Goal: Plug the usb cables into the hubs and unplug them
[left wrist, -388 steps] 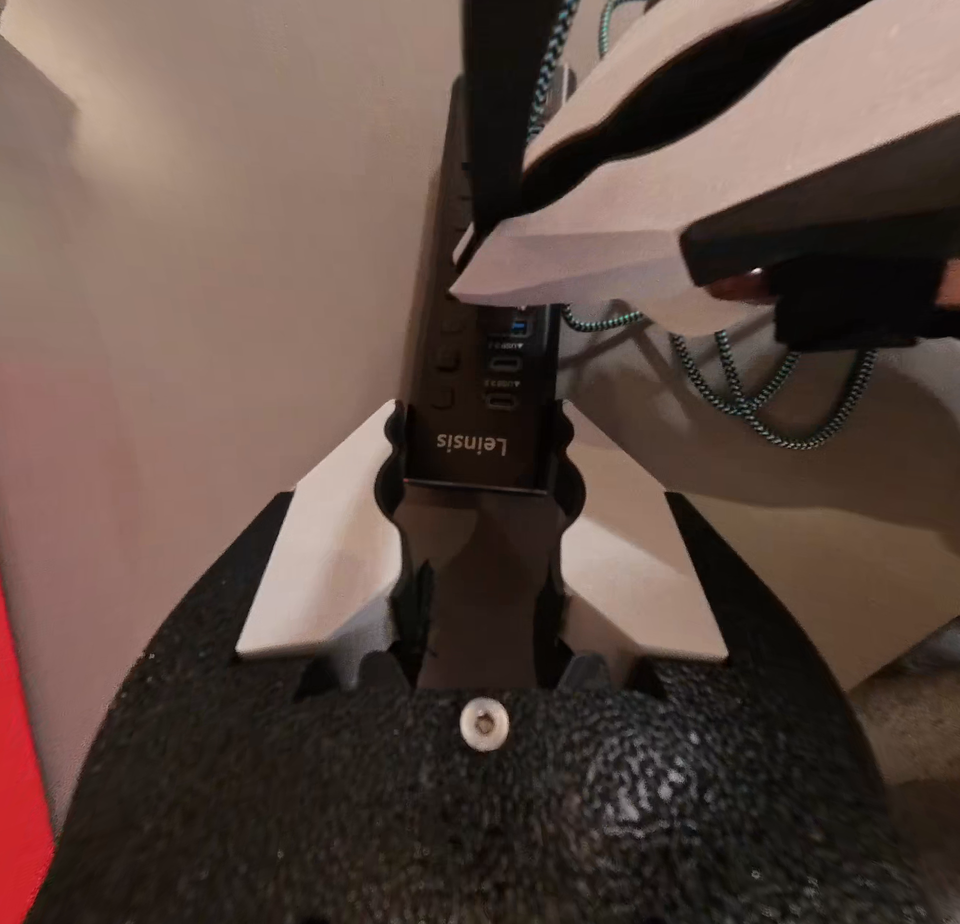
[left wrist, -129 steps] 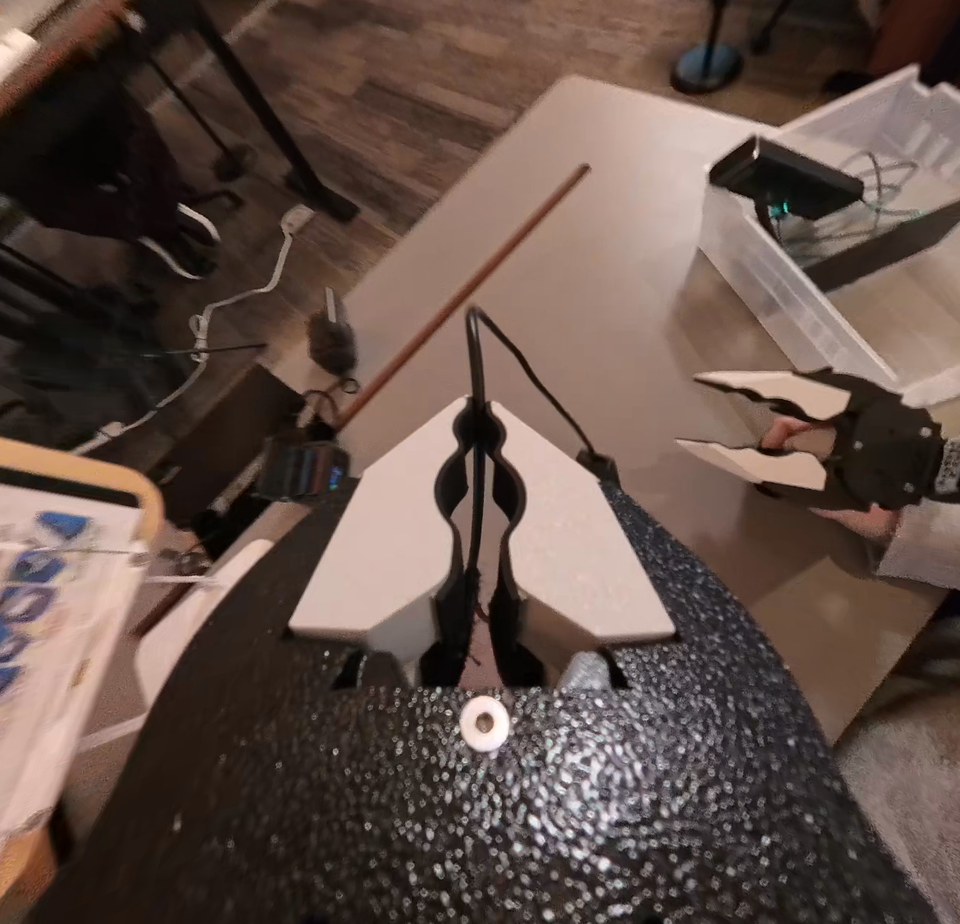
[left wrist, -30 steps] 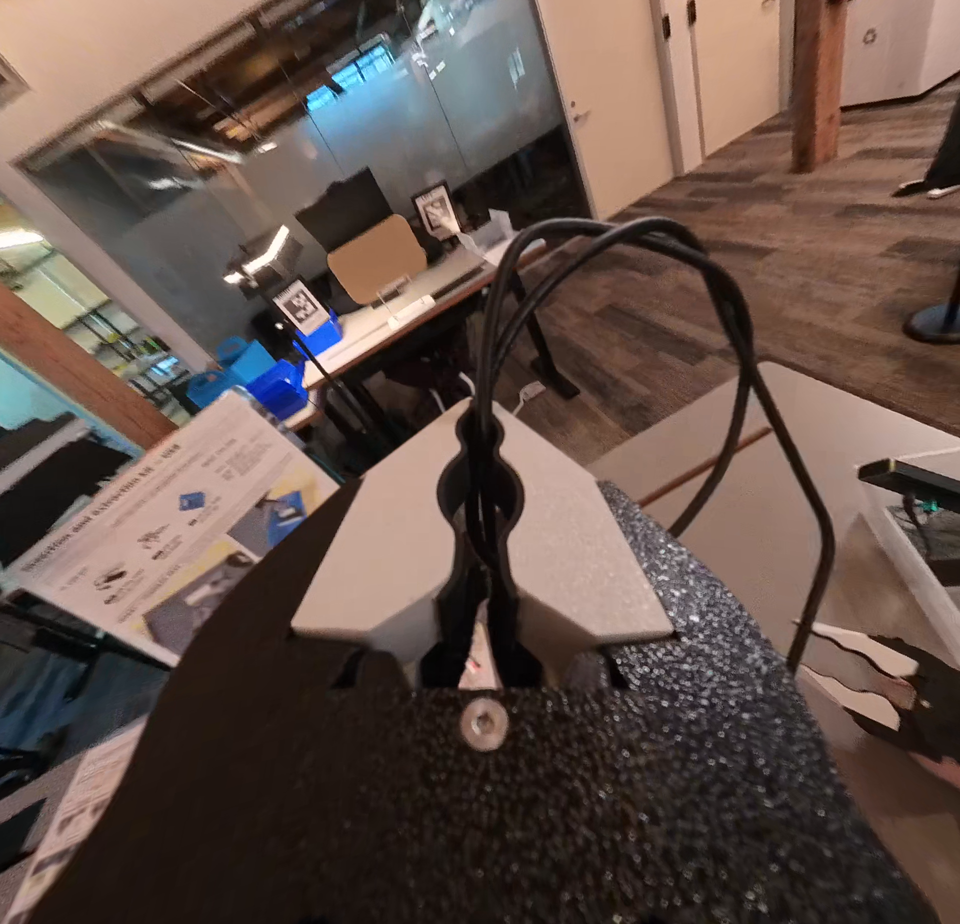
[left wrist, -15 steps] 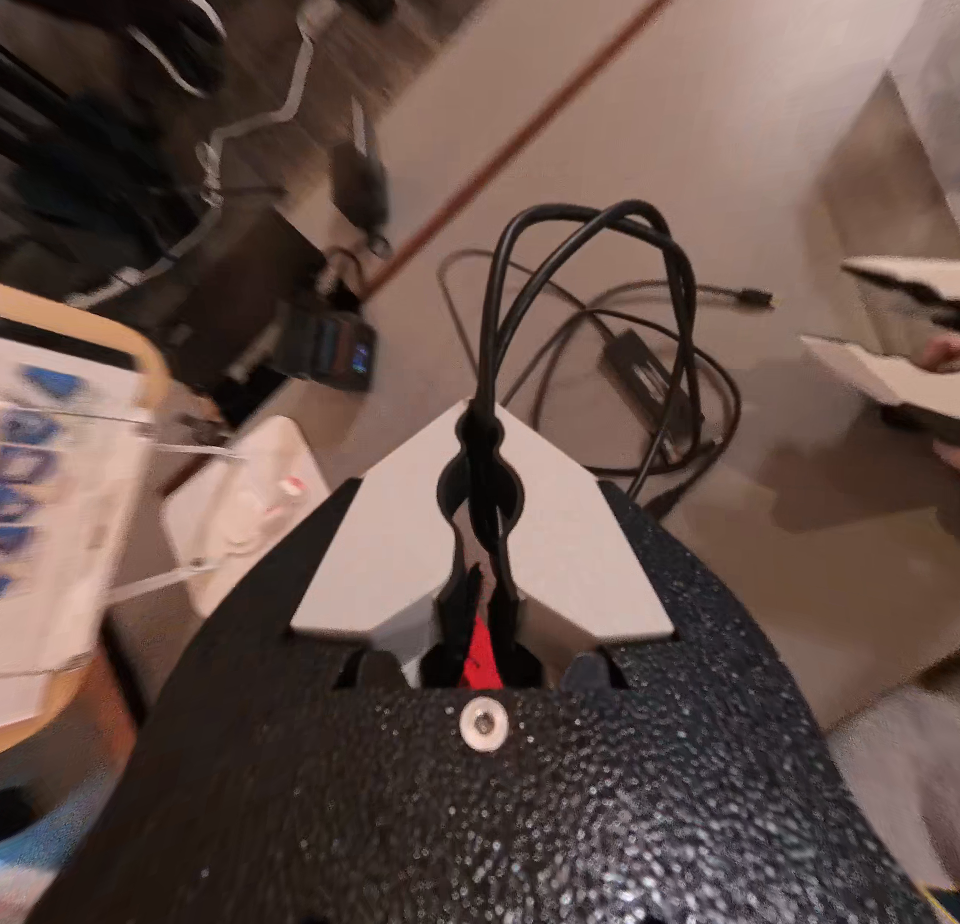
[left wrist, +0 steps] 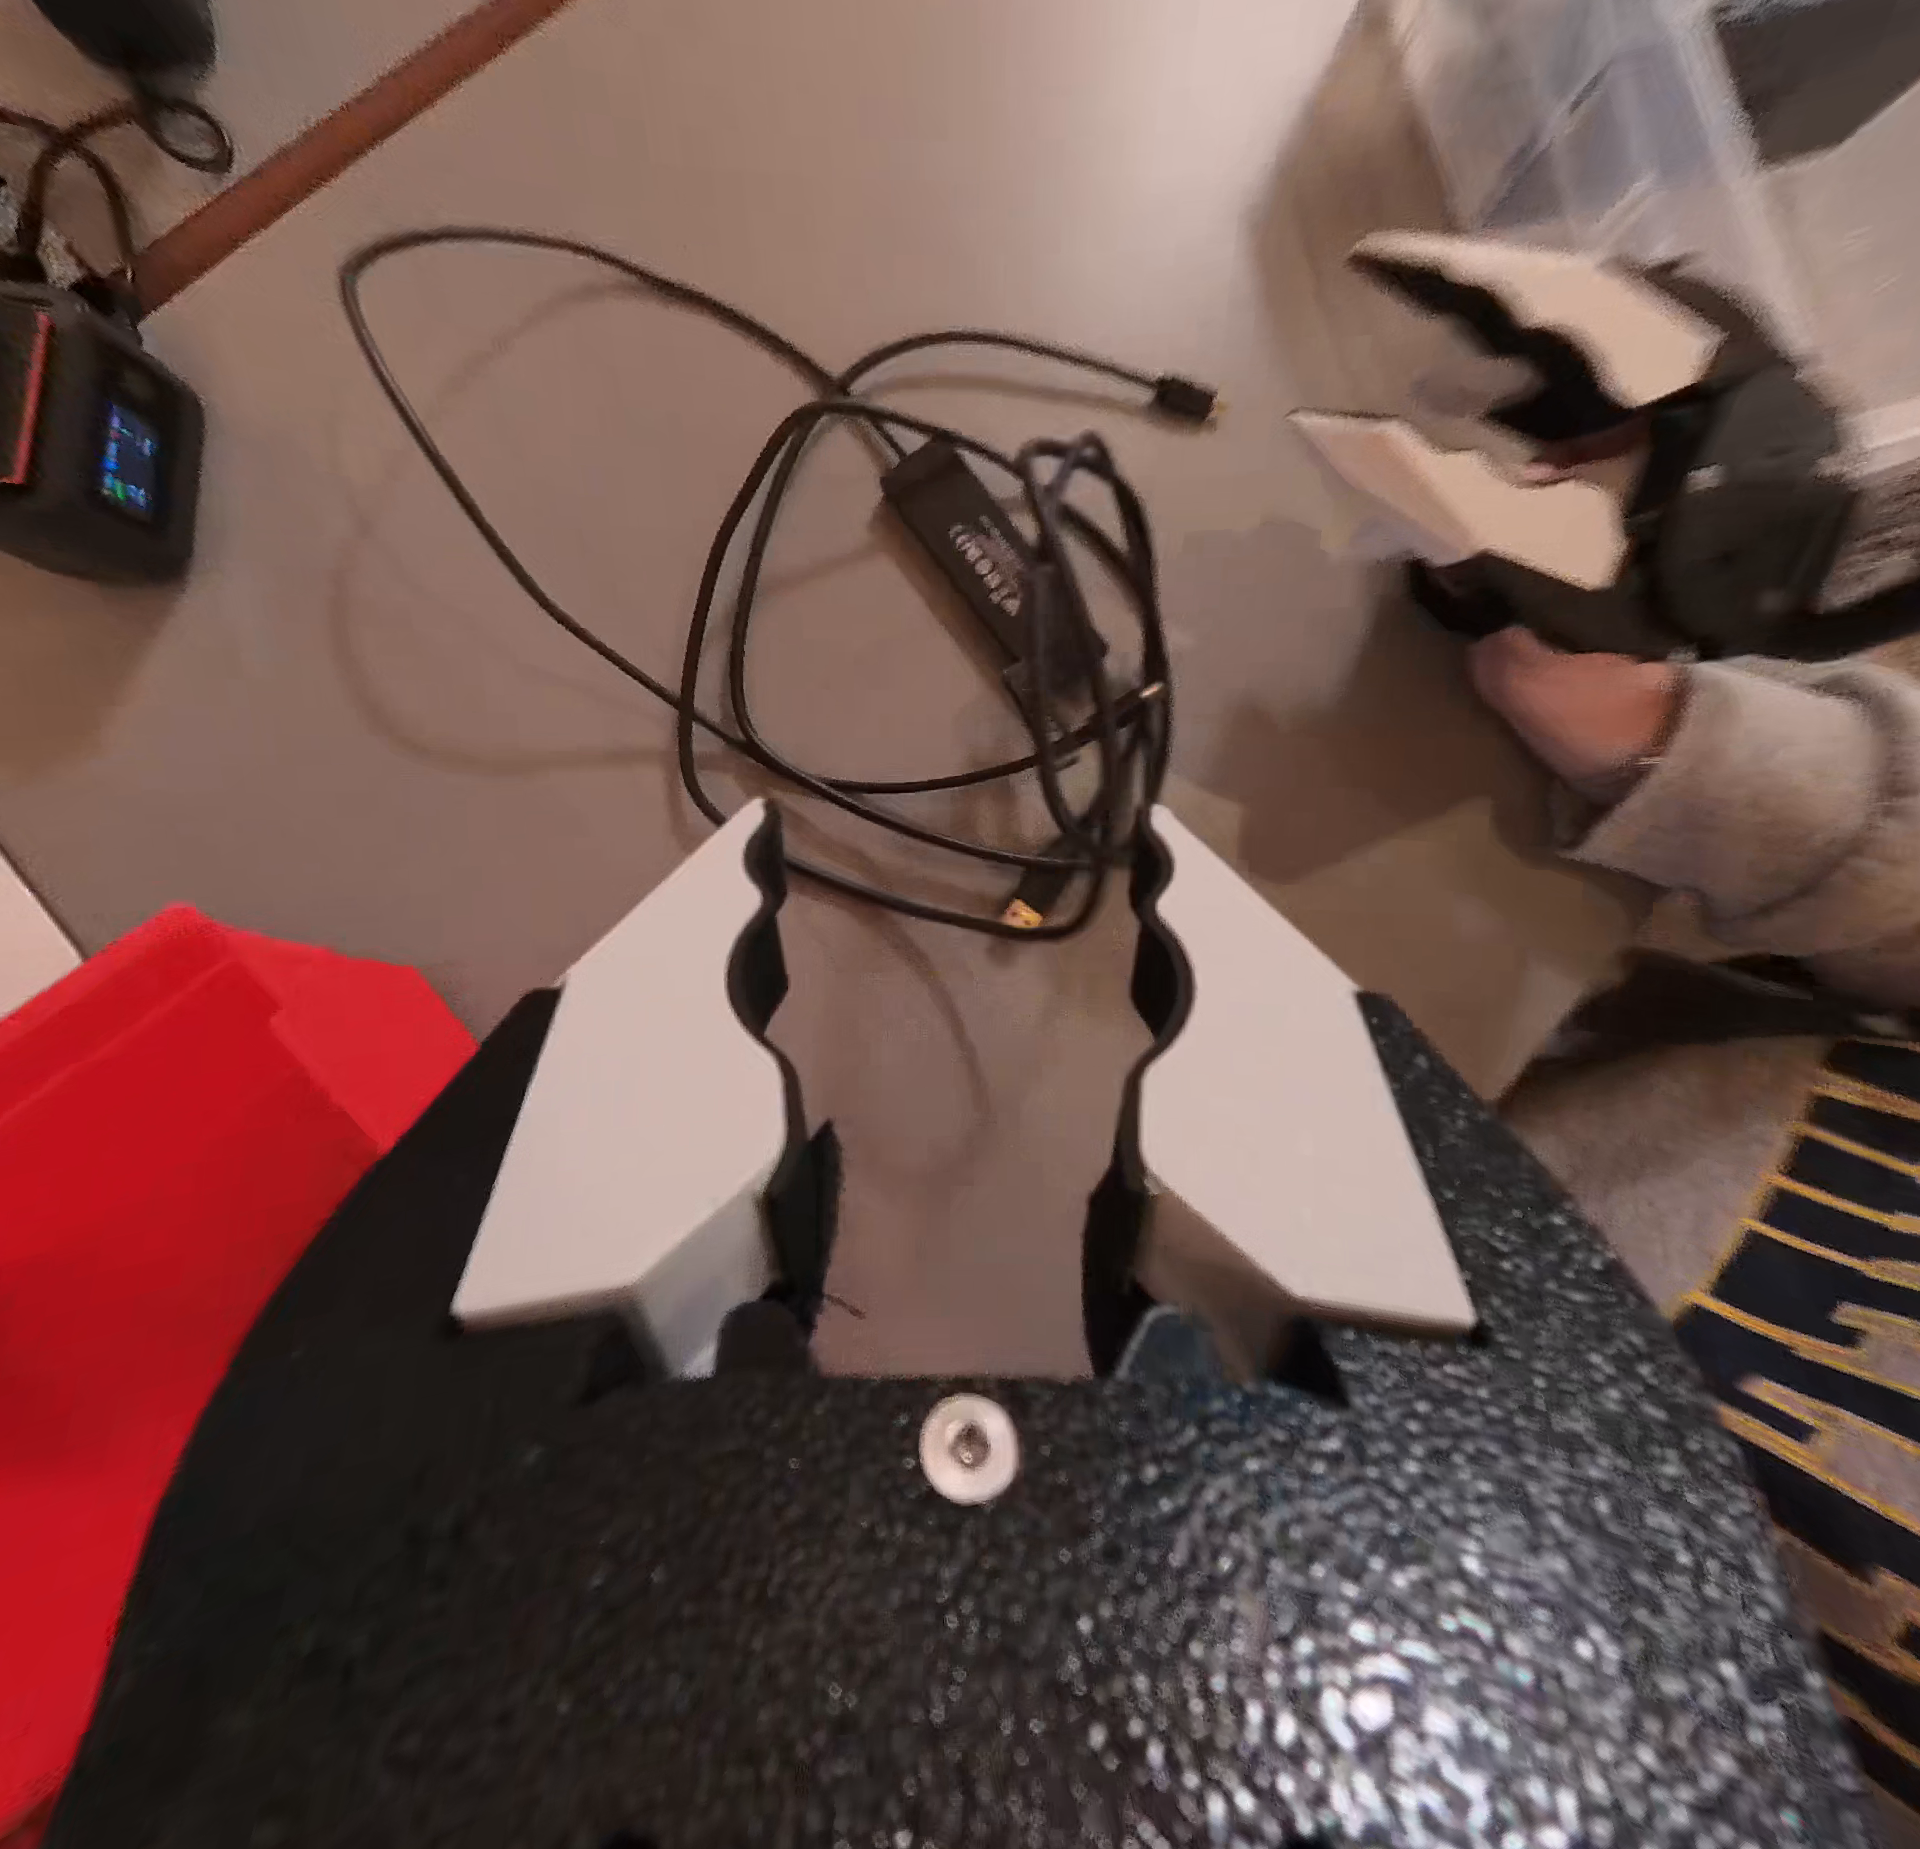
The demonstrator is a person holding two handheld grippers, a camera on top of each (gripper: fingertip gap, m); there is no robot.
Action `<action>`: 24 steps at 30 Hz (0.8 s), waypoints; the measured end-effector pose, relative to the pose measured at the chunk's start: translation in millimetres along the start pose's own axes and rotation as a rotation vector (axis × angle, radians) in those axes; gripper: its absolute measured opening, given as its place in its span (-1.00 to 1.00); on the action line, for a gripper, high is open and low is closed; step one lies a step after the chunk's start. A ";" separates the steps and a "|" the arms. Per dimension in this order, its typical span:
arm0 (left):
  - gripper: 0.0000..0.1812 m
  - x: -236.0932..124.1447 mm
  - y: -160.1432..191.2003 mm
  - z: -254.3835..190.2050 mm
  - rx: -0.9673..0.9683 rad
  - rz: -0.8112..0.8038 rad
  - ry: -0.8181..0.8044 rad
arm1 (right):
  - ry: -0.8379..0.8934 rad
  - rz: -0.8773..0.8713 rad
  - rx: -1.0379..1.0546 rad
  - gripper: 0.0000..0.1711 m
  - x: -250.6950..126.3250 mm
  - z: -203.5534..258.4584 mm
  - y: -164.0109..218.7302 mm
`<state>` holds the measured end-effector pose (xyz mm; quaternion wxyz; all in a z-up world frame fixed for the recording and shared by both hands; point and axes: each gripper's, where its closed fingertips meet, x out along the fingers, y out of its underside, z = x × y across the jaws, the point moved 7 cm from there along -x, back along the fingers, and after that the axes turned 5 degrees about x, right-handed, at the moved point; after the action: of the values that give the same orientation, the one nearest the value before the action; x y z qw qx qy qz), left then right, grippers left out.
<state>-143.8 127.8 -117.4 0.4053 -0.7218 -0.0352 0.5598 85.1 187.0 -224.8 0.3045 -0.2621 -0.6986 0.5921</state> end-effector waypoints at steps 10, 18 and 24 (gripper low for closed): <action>-0.48 -111.8 135.5 103.7 -0.411 0.248 -0.469 | -0.012 0.011 -0.029 -0.53 -0.5 3.1 0.9; -0.54 -69.0 246.8 129.9 -0.715 0.424 -0.358 | -0.019 0.025 -0.046 -0.53 -0.4 4.1 2.5; -0.49 -48.4 269.5 132.6 -0.784 0.414 -0.315 | -0.023 0.030 -0.053 -0.53 -0.5 4.3 3.2</action>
<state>-381.3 -4.5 -253.9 -0.0283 -0.7185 -0.1607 0.6761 82.3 184.3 -228.4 0.2805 -0.2740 -0.7134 0.5808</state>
